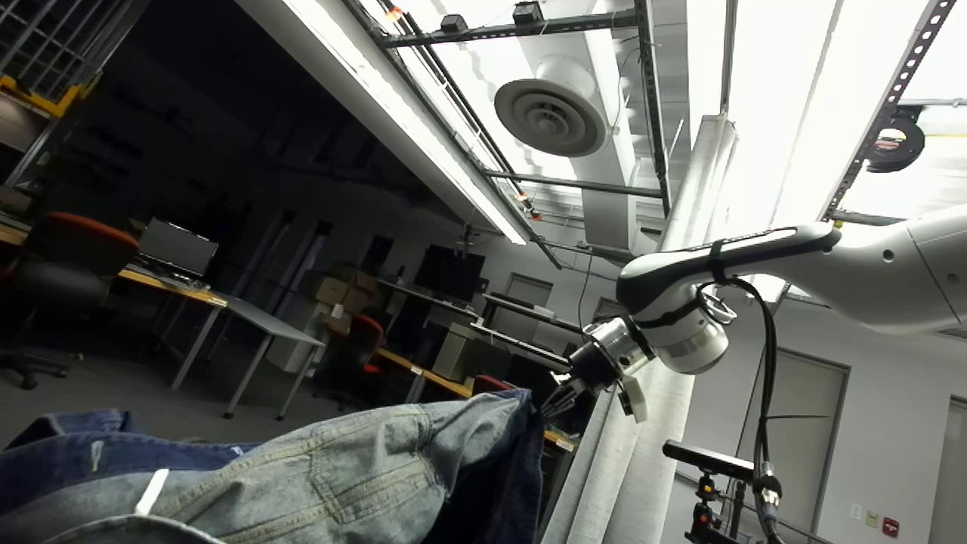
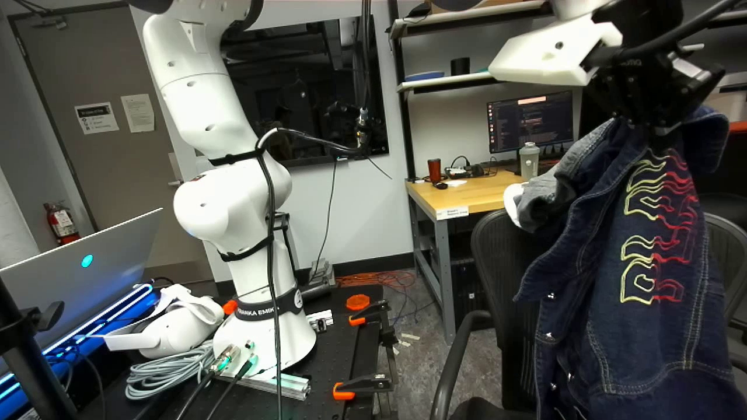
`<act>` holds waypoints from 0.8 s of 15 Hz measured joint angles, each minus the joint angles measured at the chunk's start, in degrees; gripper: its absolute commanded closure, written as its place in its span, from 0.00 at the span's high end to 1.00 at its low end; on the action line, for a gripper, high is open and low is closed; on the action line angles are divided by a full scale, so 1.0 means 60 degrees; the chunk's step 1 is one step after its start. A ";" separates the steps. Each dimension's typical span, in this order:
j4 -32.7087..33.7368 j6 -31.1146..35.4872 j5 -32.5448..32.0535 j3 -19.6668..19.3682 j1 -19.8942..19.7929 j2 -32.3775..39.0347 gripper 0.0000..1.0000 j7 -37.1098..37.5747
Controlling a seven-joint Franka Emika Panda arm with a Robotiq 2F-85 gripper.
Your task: Remove the denim jacket from the back of the black chair and place it on the seat of the chair
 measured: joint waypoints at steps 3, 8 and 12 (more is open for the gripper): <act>-0.0118 0.0152 -0.0001 -0.0297 -0.0271 -0.0002 0.02 0.0164; -0.0172 0.0180 -0.0001 -0.0489 -0.0451 0.0004 0.02 0.0198; -0.0189 0.0180 -0.0028 -0.0339 -0.0394 0.0087 0.02 0.0200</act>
